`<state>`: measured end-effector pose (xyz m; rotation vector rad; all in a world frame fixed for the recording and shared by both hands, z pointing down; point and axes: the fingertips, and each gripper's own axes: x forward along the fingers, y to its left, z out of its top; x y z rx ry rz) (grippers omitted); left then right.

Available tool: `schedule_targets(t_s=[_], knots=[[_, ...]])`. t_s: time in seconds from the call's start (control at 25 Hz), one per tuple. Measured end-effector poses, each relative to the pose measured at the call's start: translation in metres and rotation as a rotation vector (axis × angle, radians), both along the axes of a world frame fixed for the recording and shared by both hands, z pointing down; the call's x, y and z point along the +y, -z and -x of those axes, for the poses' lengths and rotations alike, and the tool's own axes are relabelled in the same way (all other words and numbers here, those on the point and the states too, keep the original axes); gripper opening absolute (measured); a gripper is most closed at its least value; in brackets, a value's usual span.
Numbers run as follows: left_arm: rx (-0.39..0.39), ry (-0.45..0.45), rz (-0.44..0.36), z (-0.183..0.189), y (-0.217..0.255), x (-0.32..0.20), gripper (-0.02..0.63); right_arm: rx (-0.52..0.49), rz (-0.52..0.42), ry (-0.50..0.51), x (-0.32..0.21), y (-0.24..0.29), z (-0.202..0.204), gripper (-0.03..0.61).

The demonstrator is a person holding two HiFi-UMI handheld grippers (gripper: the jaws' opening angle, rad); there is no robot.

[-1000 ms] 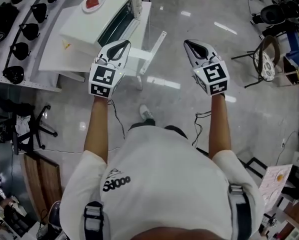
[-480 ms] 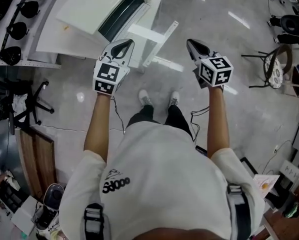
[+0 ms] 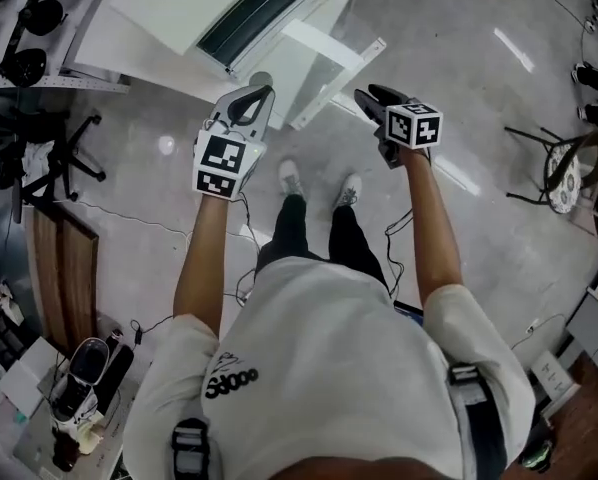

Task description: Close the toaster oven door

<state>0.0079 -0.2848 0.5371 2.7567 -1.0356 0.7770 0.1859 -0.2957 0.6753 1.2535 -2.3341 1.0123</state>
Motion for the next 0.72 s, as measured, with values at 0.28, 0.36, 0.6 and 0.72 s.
schedule_targets(t_s=[0.28, 0.36, 0.6, 0.72], knots=[[-0.014, 0.069, 0.032, 0.011, -0.020, 0.007, 0.020, -0.127, 0.143, -0.039, -0.017, -0.061, 0.017, 0.169], [-0.013, 0.080, 0.039, 0.018, -0.021, 0.008, 0.020, -0.132, 0.161, -0.055, -0.019, -0.070, 0.021, 0.176], [-0.003, 0.112, 0.058, 0.037, -0.024, -0.001, 0.020, -0.132, 0.127, -0.065, -0.036, -0.067, 0.044, 0.167], [0.012, 0.111, 0.036, 0.031, -0.017, 0.003, 0.020, -0.095, 0.093, -0.092, -0.031, -0.064, 0.034, 0.167]])
